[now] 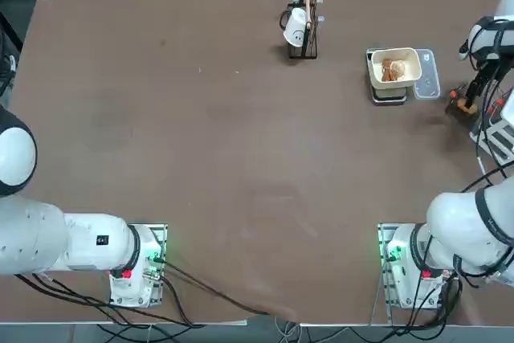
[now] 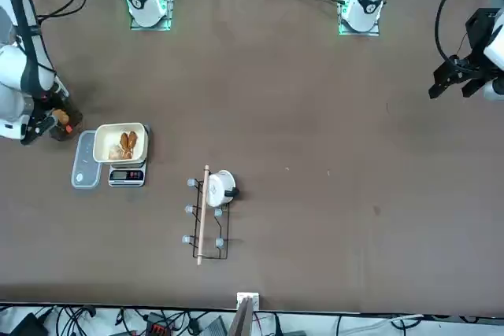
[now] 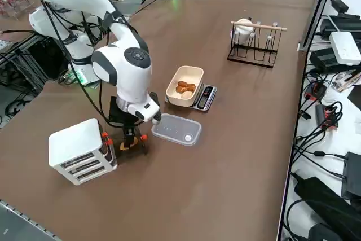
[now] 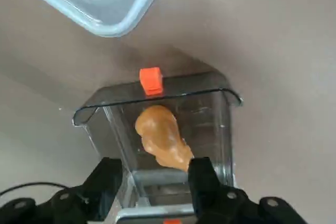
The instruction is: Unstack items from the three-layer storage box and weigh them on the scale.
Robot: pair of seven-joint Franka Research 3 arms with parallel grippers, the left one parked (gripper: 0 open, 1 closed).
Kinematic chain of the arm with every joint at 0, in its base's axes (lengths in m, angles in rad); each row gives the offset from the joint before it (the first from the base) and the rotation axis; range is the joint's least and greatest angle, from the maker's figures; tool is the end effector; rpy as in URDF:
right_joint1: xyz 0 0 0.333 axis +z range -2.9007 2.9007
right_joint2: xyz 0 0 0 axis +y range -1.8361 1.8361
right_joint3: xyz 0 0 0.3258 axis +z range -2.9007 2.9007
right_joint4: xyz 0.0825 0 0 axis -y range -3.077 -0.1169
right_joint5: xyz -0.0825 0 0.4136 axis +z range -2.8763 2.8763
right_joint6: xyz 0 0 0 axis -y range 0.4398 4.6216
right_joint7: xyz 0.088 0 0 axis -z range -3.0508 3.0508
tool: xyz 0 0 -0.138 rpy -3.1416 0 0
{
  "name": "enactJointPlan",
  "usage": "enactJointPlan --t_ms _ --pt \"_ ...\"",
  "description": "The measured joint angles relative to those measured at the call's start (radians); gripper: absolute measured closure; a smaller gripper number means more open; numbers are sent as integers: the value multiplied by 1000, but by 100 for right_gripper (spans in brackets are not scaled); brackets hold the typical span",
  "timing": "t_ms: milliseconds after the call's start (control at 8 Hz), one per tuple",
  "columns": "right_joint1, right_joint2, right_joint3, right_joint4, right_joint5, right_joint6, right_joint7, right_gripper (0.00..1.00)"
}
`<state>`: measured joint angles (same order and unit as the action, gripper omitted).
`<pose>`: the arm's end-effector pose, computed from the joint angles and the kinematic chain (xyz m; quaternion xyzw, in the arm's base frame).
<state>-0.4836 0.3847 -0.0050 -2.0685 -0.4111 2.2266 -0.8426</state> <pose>0.5048 -0.2936 0.1858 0.9323 0.3110 -0.1783 0.0477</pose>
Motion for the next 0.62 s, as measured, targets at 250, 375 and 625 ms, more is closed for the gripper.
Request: enactJointPlan --t_ms 250,375,625 --pt "-7 4 0 -32 0 79 0 22" --pt "-12 10 0 -38 0 104 0 21" --pt "-15 18 0 -39 -1 122 0 22"
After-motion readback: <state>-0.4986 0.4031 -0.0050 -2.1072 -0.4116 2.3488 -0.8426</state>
